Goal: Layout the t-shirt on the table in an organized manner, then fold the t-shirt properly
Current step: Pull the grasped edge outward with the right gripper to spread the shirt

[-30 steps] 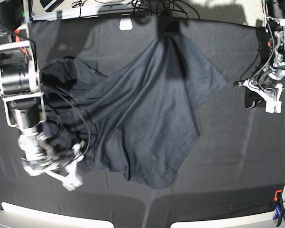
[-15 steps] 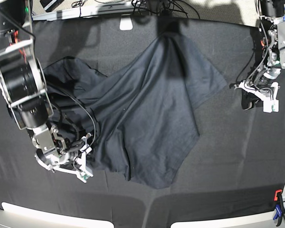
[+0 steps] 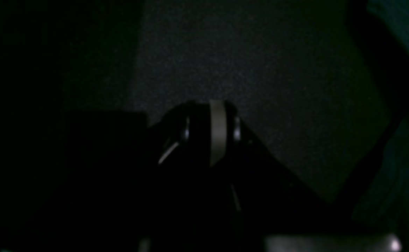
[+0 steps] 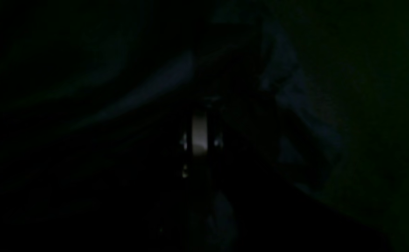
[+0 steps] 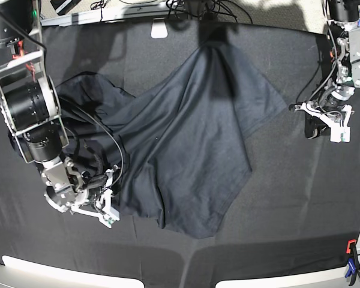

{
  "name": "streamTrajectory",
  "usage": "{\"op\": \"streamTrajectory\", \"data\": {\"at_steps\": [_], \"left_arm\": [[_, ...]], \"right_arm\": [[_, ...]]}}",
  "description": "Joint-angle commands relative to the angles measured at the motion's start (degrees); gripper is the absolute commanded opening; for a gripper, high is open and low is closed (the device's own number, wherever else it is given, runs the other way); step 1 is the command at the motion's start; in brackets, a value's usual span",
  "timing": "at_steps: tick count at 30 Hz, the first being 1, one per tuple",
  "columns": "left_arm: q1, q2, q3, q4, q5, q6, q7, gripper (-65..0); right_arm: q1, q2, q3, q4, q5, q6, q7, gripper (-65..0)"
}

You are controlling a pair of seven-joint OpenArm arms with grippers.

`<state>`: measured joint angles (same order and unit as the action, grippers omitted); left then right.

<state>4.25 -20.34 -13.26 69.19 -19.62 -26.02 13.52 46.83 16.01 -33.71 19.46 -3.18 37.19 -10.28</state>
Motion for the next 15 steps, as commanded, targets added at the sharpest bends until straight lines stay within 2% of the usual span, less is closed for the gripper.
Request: {"op": "streamTrajectory", "data": {"at_steps": [1,7,11,15], "left_arm": [[-0.4,-0.6,-0.3,0.9,0.1,-0.3,0.1,-59.3],[-0.4,-0.6,-0.3,0.9,0.1,-0.3,0.1,-59.3],[-0.4,-0.6,-0.3,0.9,0.1,-0.3,0.1,-59.3],[-0.4,-0.6,-0.3,0.9,0.1,-0.3,0.1,-59.3]], "right_arm": [[1.0,0.4,-0.1,0.7,-1.3,-1.0,-1.2,-65.0],[1.0,3.7,1.7,6.6,-0.7,-2.3,-2.2,-65.0],[1.0,6.9,8.1,8.2,-0.7,-6.2,-6.6,-65.0],[0.7,12.0,16.1,8.2,-0.7,-8.2,-8.2,-65.0]]}}
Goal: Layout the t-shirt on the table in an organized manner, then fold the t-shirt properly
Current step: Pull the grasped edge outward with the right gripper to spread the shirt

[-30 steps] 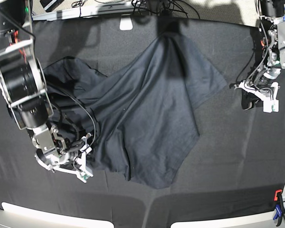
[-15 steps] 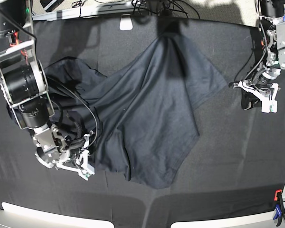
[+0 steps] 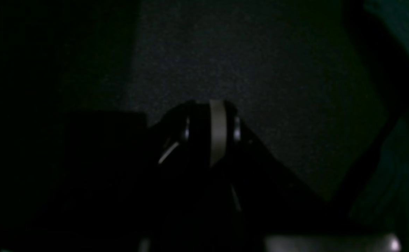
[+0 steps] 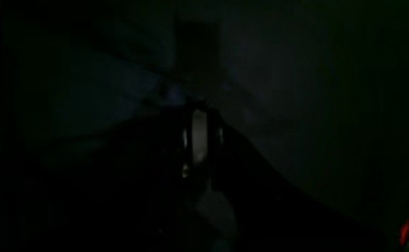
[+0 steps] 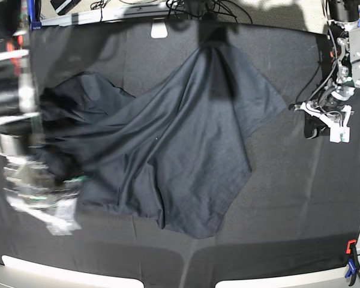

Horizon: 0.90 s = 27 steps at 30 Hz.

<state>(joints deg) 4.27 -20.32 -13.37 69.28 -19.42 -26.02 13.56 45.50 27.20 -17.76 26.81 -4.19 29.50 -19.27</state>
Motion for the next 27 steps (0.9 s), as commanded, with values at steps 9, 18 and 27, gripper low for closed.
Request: {"op": "streamTrajectory", "data": {"at_steps": [9,18,27], "left_arm": [[-0.5,-0.6,-0.2,0.8,-0.1,-0.3,0.1,-59.3],[-0.5,-0.6,-0.2,0.8,-0.1,-0.3,0.5,-59.3],[-0.5,-0.7,-0.2,0.8,-0.1,-0.3,0.5,-59.3]], "right_arm": [[0.3,10.3,7.4,0.8,0.1,-7.2,3.0,-65.0],[0.0,11.4,7.4,0.8,-7.0,-25.3,3.8,-65.0],[0.1,11.7,7.4,0.8,-7.5,-26.0,4.1,-60.2]]}}
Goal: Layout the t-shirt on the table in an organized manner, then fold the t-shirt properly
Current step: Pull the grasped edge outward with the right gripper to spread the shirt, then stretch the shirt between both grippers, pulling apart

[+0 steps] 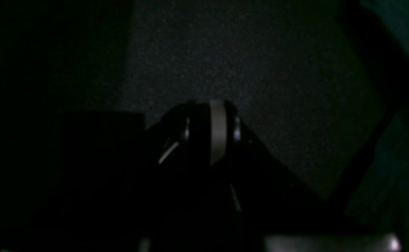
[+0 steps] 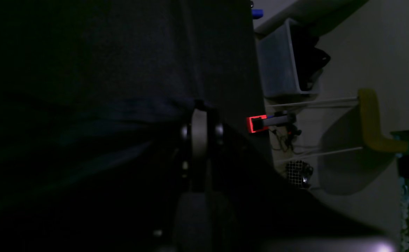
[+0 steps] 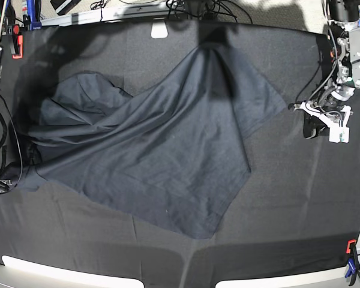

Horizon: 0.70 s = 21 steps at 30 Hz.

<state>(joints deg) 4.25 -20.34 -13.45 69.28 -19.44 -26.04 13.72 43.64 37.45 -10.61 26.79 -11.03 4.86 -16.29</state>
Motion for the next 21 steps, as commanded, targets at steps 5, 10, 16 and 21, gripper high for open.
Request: {"op": "streamTrajectory", "data": {"at_steps": [5,10,16,21], "left_arm": [[-0.5,-0.6,-0.1,0.8,-0.1,-0.3,0.3,-59.3],[-0.5,-0.6,-0.1,0.8,-0.1,-0.3,0.3,-59.3],[-0.7,-0.6,-0.1,0.8,-0.1,-0.3,0.3,-56.9],[-2.2,-0.6,-0.1,0.8,-0.1,-0.3,3.6,-46.8]], "right_arm": [[1.9,1.5,0.3,0.9,-0.6,-1.2,2.4,-39.5],[1.9,1.5,0.3,0.9,-0.5,-1.2,3.9,-38.9],[1.9,1.4,0.3,0.9,8.9,1.6,2.7,-39.0],[1.9,1.4,0.3,1.3,16.3,12.8,0.3,-39.0]]}}
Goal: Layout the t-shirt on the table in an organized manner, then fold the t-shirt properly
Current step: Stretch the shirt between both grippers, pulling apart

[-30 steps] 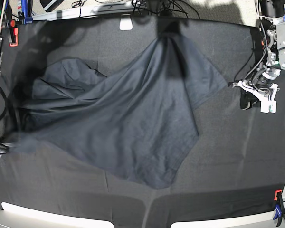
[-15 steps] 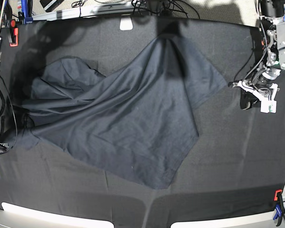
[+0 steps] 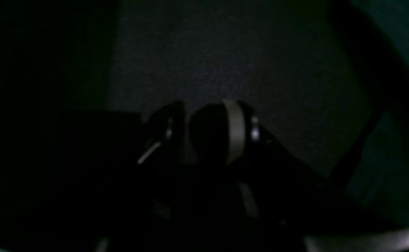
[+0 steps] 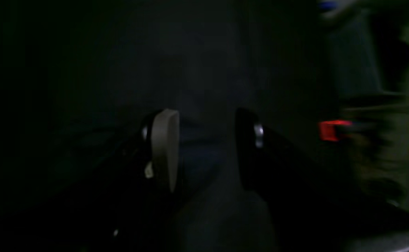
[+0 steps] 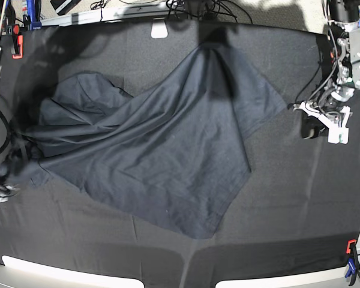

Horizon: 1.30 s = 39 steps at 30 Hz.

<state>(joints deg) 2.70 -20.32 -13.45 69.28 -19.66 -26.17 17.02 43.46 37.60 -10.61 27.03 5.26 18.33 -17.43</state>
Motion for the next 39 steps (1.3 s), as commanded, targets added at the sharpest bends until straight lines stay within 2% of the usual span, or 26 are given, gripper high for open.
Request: {"op": "streamTrajectory", "data": {"at_steps": [1,4,6,8,12,19,27,29,31,37,38,39], "left_arm": [[-1.3,-0.6,-0.1,0.8,0.1,-0.2,1.5,-46.4],[-3.5,-0.6,0.1,0.8,0.1,-1.4,5.2,-46.0],[-4.9,-0.6,0.1,0.8,-1.4,-8.1,11.2,-46.0],[-5.9,-0.7,0.1,0.9,-6.5,-13.8,20.2,-46.0],[-5.5,-1.4,0.0,0.9,-17.8,-13.8,31.9,-46.0],[-5.0,-1.6,0.1,1.0,-28.5,-13.8,46.5,-46.0],[2.6,-1.6,0.1,10.2,-28.4,-13.8,45.7,-47.3],[4.1,-1.6,0.0,13.1,-28.3,-13.8,45.7,-52.5],[4.8,-1.6,0.0,14.5,-26.8,-13.8,45.0,-63.5],[4.8,-1.8,-0.1,14.6,-17.6,-13.8,36.2,-65.0],[4.9,-2.1,-0.1,14.6,-16.4,-12.5,34.2,-65.0],[5.0,-2.6,-0.1,14.7,-15.8,-9.6,32.1,-65.0]], "right_arm": [[2.1,1.3,0.3,1.4,1.4,0.9,0.5,-39.0],[2.1,1.3,0.3,3.0,4.9,4.2,-2.5,-39.0],[2.1,1.3,0.3,4.2,6.2,5.5,-3.9,-39.1],[2.1,1.2,0.3,5.2,6.4,5.9,-4.3,-39.2],[2.1,1.2,0.3,5.7,6.4,5.9,-4.2,-39.2],[2.1,0.8,0.3,5.6,6.3,5.9,-4.0,-39.2],[2.1,0.3,0.3,5.7,6.4,5.9,-3.8,-39.2],[2.1,-0.2,0.3,5.7,6.4,5.9,-3.7,-39.2],[2.1,-0.7,0.3,5.7,6.3,5.9,-3.8,-39.2],[2.1,-1.3,0.3,5.6,6.3,7.0,-4.2,-39.2],[2.1,-1.3,0.3,5.7,6.3,7.5,-4.3,-39.6],[2.1,-1.3,0.3,5.7,6.3,7.9,-4.5,-39.9]]}}
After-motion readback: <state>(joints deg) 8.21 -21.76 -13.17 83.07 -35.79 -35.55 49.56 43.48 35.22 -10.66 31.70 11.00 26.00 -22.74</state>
